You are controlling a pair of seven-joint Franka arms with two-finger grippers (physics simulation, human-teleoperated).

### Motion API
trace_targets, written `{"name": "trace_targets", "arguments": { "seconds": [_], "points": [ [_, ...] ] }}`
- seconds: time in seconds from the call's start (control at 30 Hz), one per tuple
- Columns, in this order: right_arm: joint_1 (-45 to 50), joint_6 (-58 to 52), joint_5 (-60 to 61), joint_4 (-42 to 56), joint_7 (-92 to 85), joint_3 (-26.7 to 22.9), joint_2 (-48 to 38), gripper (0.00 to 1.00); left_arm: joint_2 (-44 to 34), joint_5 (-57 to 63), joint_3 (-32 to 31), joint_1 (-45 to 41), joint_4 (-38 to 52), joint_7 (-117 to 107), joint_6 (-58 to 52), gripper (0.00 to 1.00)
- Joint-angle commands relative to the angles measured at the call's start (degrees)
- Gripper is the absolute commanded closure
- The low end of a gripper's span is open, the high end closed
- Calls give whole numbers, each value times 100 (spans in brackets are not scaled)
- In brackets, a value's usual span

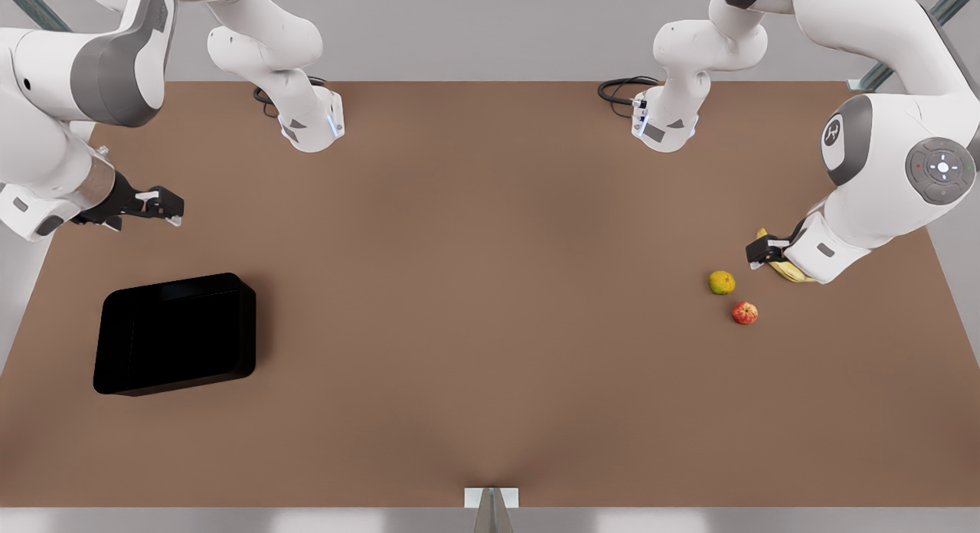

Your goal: Place the storage box in the middle with the right arm, and place the apple in the storage box with the left arm

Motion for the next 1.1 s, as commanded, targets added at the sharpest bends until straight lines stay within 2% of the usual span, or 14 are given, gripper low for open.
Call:
{"name": "trace_targets", "arguments": {
  "seconds": [0.0,0.1,0.17,0.2,0.33,0.37,0.47,0.57,0.77,0.93,1.07],
  "points": [
    [3,43,-6,3,-294,-4,2,0,-7,1,-1,1,3,-148,42,0],
    [-321,113,-85,-24,-835,-109,501,0,-7,1,-1,1,3,-148,42,0],
    [-875,323,-6,55,-2049,-671,1205,0,-7,1,-1,1,3,-148,42,0],
    [-999,798,3,46,-2621,-1048,1451,0,-7,1,-1,1,3,-148,42,0],
    [-1816,1949,441,38,-3930,-1173,2155,0,-7,1,8,1,3,-113,42,0],
    [-1755,2143,679,29,-4160,-1409,2260,0,-7,-7,8,1,3,-105,34,0],
    [-1737,3303,1347,-24,-5013,-1471,2744,0,-16,-7,8,1,3,-96,34,0],
    [-1702,3919,1927,-24,-5452,-1463,3254,0,-16,1,8,1,3,-87,34,0],
    [-1878,4016,2033,-33,-6788,-1480,3254,0,-25,1,17,1,3,-78,34,0],
    [-1975,4077,1971,-235,-6824,-1709,3553,0,-16,-7,25,1,-6,-61,34,0],
    [-1755,4543,1998,-261,-6710,-1753,3851,0,-7,-7,25,1,-6,-61,25,0]
  ]
}}
